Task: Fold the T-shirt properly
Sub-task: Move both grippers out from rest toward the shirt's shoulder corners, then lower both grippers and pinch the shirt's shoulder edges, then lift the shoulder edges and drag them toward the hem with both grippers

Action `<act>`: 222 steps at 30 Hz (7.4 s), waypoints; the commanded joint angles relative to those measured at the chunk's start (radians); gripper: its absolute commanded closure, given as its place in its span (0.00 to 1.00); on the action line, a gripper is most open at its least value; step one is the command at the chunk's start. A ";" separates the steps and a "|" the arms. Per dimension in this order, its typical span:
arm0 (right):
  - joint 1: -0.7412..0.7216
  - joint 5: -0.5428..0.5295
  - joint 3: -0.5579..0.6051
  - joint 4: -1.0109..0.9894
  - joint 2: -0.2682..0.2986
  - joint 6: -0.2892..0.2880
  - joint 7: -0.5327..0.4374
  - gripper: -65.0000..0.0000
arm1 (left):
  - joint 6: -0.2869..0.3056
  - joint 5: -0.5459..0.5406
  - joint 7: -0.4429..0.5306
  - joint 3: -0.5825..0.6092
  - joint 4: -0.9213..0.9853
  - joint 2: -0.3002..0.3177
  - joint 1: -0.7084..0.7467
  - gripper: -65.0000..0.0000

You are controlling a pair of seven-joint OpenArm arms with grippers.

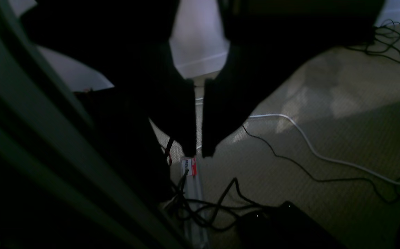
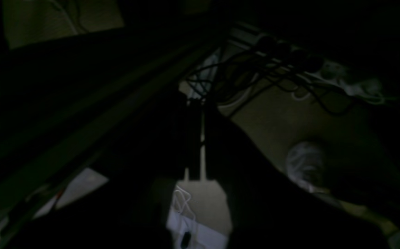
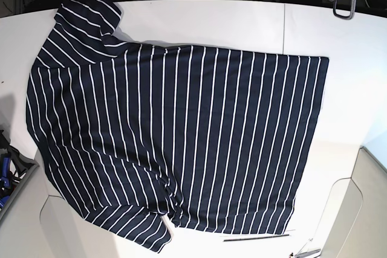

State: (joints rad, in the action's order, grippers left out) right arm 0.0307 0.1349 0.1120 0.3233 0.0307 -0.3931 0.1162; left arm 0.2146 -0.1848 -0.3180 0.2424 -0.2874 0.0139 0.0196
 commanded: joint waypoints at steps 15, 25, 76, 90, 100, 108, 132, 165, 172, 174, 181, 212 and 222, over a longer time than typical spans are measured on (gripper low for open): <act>0.000 -0.004 0.002 0.007 0.003 -0.040 -0.008 0.98 | 0.109 -0.002 0.082 0.002 -0.017 0.006 0.000 0.94; 0.000 -0.004 0.002 0.007 0.014 -0.040 -0.008 0.98 | 0.213 -0.043 0.051 0.002 -0.017 0.049 0.006 0.94; 0.854 -0.291 -0.061 1.192 0.346 -0.195 -0.003 0.98 | 0.409 -0.243 -0.027 -0.349 -1.064 0.275 0.759 0.94; 0.906 -0.729 -0.291 1.588 0.346 -0.199 0.433 0.98 | 0.411 -0.423 -0.163 -0.565 -1.349 0.275 0.865 0.94; 0.842 -0.868 -0.542 1.653 0.334 -0.190 0.479 0.94 | 0.410 -0.524 -0.257 -0.710 -1.543 0.275 0.867 0.94; 0.736 -1.025 -0.738 1.646 0.335 -0.167 0.621 0.51 | 0.410 -0.545 -0.259 -0.774 -1.610 0.275 0.861 0.94; 0.589 -1.038 -0.777 1.317 0.336 -0.179 0.632 0.51 | 0.395 -0.540 -0.243 -0.774 -1.611 0.324 0.777 0.44; 0.571 -1.100 -0.623 1.221 0.332 -0.191 0.643 0.51 | 0.306 -0.586 -0.307 -0.773 -1.310 0.457 0.443 0.30; 0.546 -1.100 -0.554 1.221 0.332 -0.191 0.644 0.51 | 0.306 -0.603 -0.307 -0.772 -1.267 0.457 0.426 0.30; 0.546 -1.100 -0.553 1.221 0.332 -0.191 0.644 0.51 | 0.306 -0.619 -0.307 -0.772 -1.267 0.457 0.426 0.30; 0.546 -1.101 -0.553 1.221 0.332 -0.191 0.642 0.51 | 0.306 -0.618 -0.291 -0.772 -1.267 0.455 0.426 0.30; 0.546 -1.104 -0.553 1.222 0.332 -0.191 0.643 0.67 | 0.385 -0.589 -0.360 -0.573 -1.223 0.452 0.382 0.72; 0.546 -1.125 -0.559 1.222 0.332 -0.191 0.644 1.00 | 0.463 -0.639 -0.366 -0.624 -1.247 0.452 0.378 1.00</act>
State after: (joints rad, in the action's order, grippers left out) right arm 0.5705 -0.9749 -0.4385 1.5352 0.3492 -0.5800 0.7624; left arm 0.6659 -0.8192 -0.6903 -0.3740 -1.5196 0.4488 0.3962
